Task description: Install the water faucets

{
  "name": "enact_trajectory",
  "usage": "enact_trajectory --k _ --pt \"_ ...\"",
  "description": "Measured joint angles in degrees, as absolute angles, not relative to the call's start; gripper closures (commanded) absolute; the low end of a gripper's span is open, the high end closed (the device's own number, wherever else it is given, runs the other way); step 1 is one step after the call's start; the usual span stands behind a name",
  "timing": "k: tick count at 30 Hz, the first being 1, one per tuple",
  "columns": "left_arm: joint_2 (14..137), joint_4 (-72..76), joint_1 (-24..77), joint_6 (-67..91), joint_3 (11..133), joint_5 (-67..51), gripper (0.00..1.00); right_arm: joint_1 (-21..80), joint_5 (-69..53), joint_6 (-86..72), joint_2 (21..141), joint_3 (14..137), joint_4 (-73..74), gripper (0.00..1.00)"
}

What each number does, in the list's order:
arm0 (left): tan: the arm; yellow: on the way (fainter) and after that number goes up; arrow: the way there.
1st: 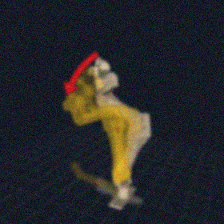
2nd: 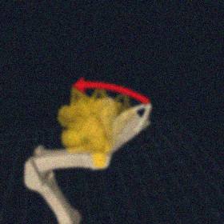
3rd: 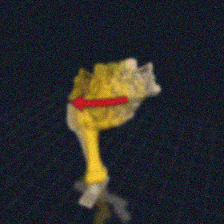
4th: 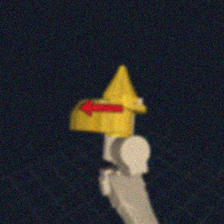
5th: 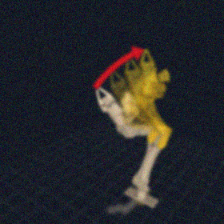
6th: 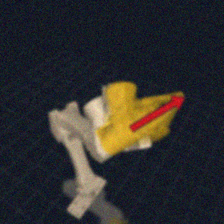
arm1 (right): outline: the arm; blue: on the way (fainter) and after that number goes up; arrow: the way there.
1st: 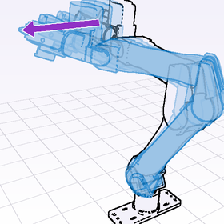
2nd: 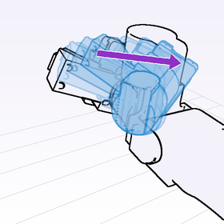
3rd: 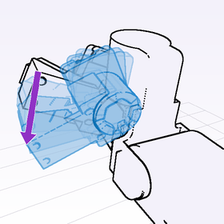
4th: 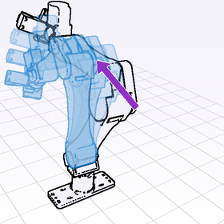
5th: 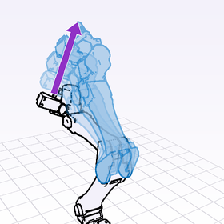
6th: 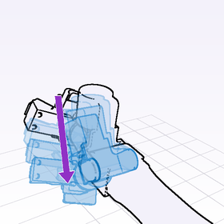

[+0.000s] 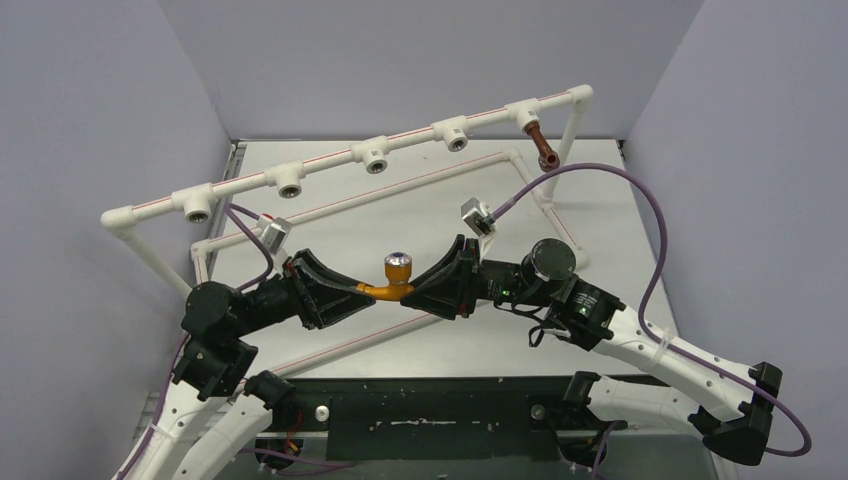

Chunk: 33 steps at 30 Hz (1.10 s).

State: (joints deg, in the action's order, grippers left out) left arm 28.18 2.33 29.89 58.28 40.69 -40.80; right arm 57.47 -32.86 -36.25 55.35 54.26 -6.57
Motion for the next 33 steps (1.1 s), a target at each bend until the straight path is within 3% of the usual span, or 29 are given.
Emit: enact_trajectory --k 1,3,8,9,19,33 --pt "28.2 2.3 29.9 58.3 40.6 -40.8 0.99 57.5 -32.8 -36.1 55.4 54.3 -6.5 1.0" --pt "28.2 2.2 29.9 58.2 40.5 -40.7 0.88 57.5 -32.7 -35.8 55.4 54.3 -6.3 1.0" --pt "28.2 0.6 29.9 56.7 40.6 -40.4 0.41 57.5 -32.2 -35.0 55.3 54.3 -5.3 1.0" --pt "28.3 -0.5 29.9 56.0 40.6 -40.3 0.35 57.7 -31.7 -34.6 55.3 54.4 -5.0 1.0" --pt "34.1 -20.5 29.9 43.3 52.2 -34.5 0.16 57.8 -25.9 -29.3 53.9 58.6 4.3 1.0" --pt "50.5 -45.9 29.9 21.9 85.5 -11.2 0.16 57.8 -10.6 -17.4 53.0 67.1 15.1 1.0"
